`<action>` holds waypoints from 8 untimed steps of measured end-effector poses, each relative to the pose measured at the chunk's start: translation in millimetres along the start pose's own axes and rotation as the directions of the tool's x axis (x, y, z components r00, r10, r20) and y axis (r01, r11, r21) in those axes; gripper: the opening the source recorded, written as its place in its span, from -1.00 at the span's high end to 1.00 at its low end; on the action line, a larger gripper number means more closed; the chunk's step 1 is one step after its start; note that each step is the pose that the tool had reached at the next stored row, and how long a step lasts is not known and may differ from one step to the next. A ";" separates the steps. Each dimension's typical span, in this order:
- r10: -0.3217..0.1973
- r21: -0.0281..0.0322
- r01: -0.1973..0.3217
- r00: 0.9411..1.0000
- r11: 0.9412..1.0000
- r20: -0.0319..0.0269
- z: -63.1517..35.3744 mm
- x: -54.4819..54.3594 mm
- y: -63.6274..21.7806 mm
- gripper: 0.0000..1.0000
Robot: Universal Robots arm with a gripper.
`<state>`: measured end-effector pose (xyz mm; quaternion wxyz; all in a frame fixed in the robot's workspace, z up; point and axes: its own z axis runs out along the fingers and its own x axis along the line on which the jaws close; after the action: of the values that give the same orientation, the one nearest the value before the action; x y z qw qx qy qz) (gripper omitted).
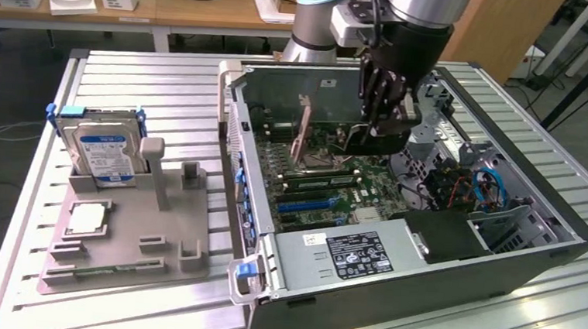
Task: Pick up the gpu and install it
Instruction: 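Insert the gpu into the slot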
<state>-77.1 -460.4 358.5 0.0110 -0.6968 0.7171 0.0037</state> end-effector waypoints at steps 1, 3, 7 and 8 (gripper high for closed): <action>-0.003 0.000 0.003 1.000 1.000 0.000 0.8 0.1 1.1 0.47; -0.010 0.000 0.010 1.000 1.000 0.000 2.8 0.1 2.6 0.47; -0.023 0.000 0.023 1.000 1.000 0.000 7.0 0.3 5.8 0.47; -0.027 0.000 0.027 1.000 1.000 0.000 8.5 0.3 6.5 0.47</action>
<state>-83.5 -460.4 350.0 0.0110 -0.7063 0.7078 0.0039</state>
